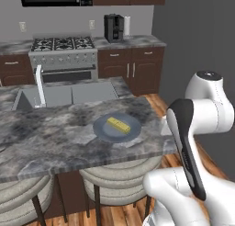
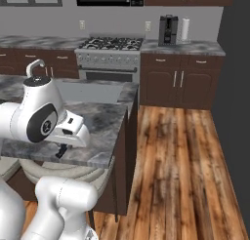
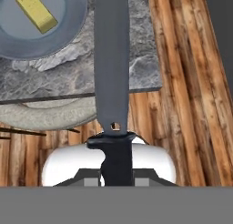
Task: Retrieve the butter from the fridge and place it on a plate on the dining table. Then retrieve the butter knife by the fridge and place it near the plate.
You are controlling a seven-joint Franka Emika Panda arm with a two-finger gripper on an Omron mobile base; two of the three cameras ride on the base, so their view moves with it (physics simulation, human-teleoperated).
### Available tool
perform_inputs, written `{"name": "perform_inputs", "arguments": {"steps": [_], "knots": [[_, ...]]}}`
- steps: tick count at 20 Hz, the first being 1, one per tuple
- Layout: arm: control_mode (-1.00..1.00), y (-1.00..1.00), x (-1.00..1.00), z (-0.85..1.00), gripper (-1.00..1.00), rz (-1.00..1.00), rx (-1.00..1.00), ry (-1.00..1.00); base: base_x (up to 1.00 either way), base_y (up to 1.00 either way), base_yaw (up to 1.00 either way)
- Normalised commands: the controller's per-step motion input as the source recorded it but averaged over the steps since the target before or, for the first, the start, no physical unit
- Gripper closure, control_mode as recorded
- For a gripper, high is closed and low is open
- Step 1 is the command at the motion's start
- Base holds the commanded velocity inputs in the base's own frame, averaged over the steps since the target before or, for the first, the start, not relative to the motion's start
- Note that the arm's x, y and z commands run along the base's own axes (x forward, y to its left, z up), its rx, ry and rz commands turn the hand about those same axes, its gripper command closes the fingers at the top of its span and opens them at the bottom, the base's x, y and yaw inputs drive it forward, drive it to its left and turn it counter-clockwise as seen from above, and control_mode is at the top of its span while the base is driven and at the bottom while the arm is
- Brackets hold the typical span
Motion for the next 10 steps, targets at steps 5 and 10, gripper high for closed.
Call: {"name": "perform_inputs", "arguments": {"steps": [5,10], "knots": [[-1.00,0.00,0.87,0.08,1.00,0.01,-0.03,0.01,0.00,0.00,0.00],[-1.00,-0.01,0.79,0.00,1.00,0.02,-0.01,0.00,0.00,0.00,0.00]]}}
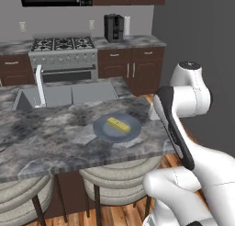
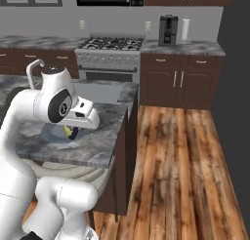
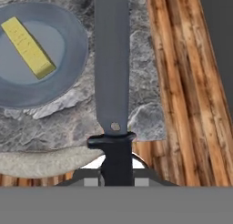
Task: Retrieve the butter from the fridge and place it on a plate on the dining table. Then retrieve the butter knife by the fridge and place it near the plate.
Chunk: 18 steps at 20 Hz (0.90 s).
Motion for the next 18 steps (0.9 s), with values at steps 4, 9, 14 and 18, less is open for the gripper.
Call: {"name": "perform_inputs", "arguments": {"steps": [4,9,14,18], "knots": [[-1.00,-0.09,0.26,-0.03,1.00,0.03,0.00,0.00,0.00,0.00,0.00],[-1.00,-0.11,0.45,-0.28,1.00,0.09,0.00,0.00,0.00,0.00,0.00],[-1.00,-0.01,0.54,-0.44,1.00,0.11,0.00,-0.07,0.00,0.00,0.00],[-1.00,0.00,0.33,-0.24,1.00,0.05,0.00,-0.16,0.00,0.00,0.00]]}}
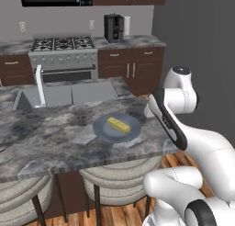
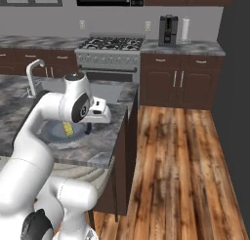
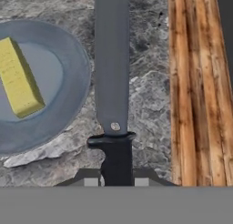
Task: Retrieve the butter from the fridge and place it on a plate on the dining table. Then retrieve the butter knife by the fridge and place it near the plate.
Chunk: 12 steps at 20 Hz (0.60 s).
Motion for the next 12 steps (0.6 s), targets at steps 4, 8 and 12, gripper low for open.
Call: {"name": "perform_inputs", "arguments": {"steps": [4,8,12], "knots": [[-1.00,0.00,0.26,-0.34,1.00,0.00,0.00,-0.02,0.00,0.00,0.00],[-1.00,0.00,0.29,-0.34,1.00,0.00,0.00,0.00,0.00,0.00,0.00],[-1.00,0.00,0.33,-0.31,1.00,0.00,0.00,0.03,0.00,0.00,0.00]]}}
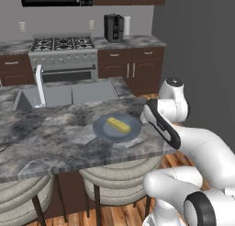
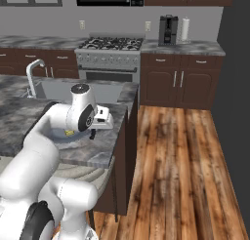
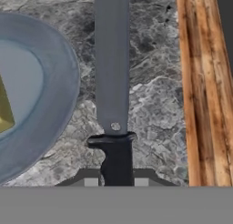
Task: Retrieve the butter from the fridge and place it on a plate on the dining table. Then retrieve the butter knife by the fridge and place it near the plate.
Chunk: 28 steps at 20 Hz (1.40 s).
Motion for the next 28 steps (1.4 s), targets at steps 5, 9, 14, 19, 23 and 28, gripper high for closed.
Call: {"name": "perform_inputs", "arguments": {"steps": [5,9,14,19,23,28], "knots": [[-1.00,0.00,0.38,-0.30,1.00,0.00,0.00,0.02,0.00,0.00,0.00],[-1.00,0.00,0.38,-0.11,1.00,0.00,0.00,0.01,0.00,0.00,0.00],[-1.00,0.00,0.25,-0.08,1.00,0.00,0.00,0.00,0.00,0.00,0.00],[-1.00,0.00,0.20,-0.18,1.00,0.00,0.00,0.00,0.00,0.00,0.00],[-1.00,0.00,0.10,-0.20,1.00,0.00,0.01,0.00,0.00,0.00,0.00],[-1.00,0.00,0.10,-0.17,1.00,0.00,0.01,0.00,0.00,0.00,0.00]]}}
